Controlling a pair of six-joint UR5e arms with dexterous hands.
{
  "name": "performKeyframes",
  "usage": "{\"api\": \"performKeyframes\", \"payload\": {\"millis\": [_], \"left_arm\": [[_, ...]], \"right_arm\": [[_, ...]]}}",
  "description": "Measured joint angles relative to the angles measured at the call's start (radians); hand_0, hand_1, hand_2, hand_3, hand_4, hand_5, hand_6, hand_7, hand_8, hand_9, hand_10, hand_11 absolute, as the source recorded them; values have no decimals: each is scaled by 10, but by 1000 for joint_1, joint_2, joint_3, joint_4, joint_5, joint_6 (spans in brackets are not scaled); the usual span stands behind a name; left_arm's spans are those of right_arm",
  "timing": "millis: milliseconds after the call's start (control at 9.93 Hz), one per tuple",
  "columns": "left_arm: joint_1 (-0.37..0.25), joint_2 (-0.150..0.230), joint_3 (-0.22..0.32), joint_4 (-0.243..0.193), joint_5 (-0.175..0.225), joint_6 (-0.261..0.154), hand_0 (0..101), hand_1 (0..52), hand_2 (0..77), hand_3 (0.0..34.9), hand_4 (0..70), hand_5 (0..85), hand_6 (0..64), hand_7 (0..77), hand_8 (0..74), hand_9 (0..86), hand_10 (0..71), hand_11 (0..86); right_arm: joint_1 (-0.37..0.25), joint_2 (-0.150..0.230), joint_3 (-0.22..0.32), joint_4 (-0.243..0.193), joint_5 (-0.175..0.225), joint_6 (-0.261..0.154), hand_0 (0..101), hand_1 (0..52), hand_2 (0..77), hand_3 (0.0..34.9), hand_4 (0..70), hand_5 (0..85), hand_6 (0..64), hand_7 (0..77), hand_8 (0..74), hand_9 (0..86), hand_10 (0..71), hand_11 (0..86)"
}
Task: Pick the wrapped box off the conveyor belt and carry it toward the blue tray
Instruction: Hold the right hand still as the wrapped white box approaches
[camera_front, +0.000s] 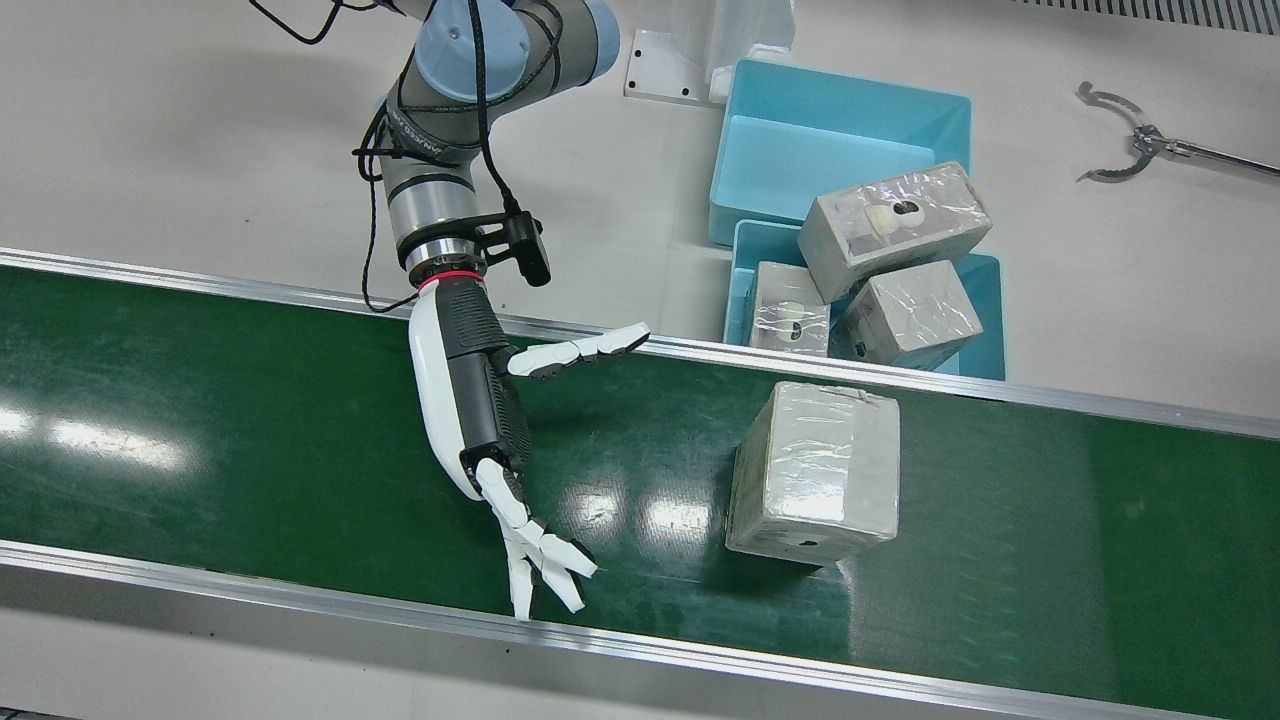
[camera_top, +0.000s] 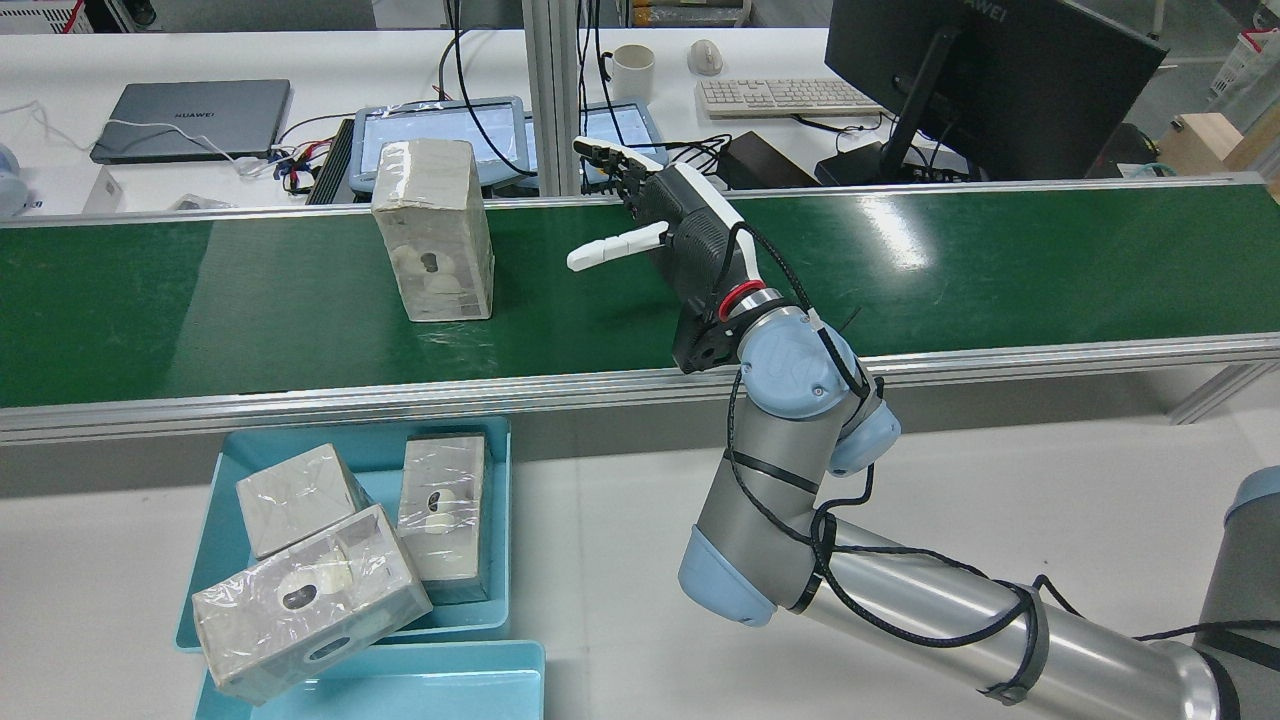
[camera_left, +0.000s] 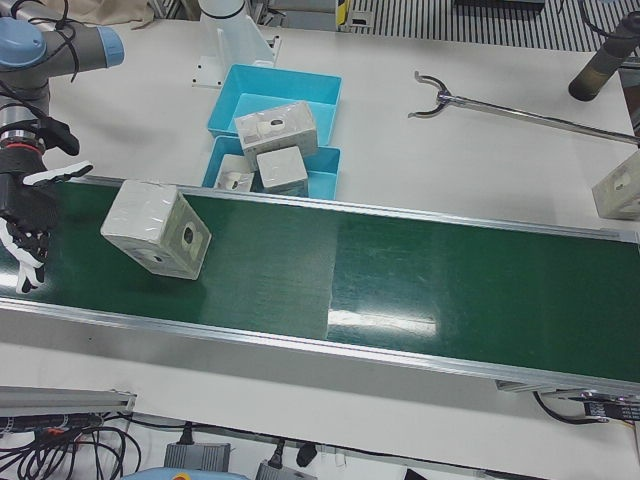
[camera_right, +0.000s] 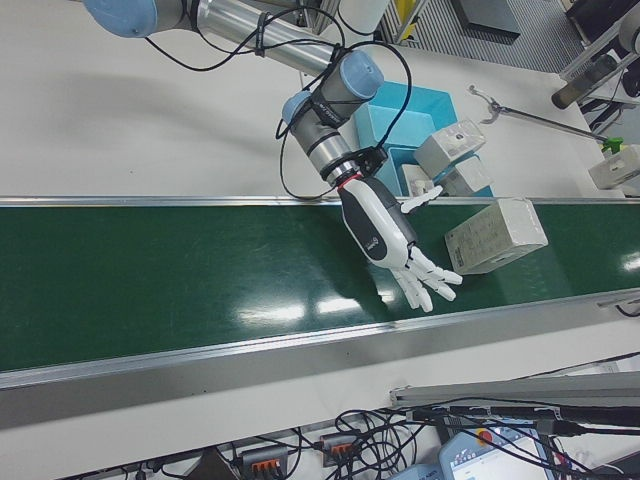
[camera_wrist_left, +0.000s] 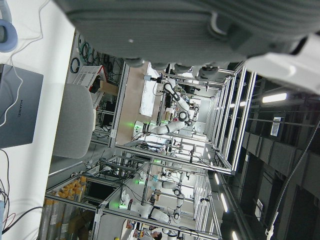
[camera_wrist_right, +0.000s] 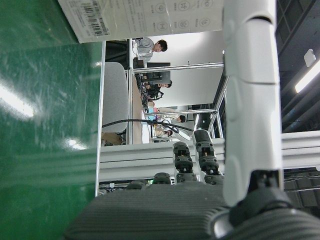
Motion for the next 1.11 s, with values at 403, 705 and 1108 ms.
{"api": "performKeyframes", "payload": {"millis": [403,705,1108], "left_arm": [[0,0,0,0,0,0,0,0,11,0,0,11,0,5,5,5,5,5],[0,0,0,0,0,0,0,0,5,0,0,11,5,5,5,5,5,5],[0,0,0,0,0,0,0,0,11,0,0,11,5,5,5,5,5,5]], "right_arm": [[-1,3,-2,0,3,1,499,147,22,0,125,142,38,49,0,11,0,16],[-1,5,-3,0,3,1,500,147,22,0,131,142,38,49,0,11,0,16],[-2,9,-3,1,2,0,498,136,16,0,131,142,38,49,0,11,0,16]]}}
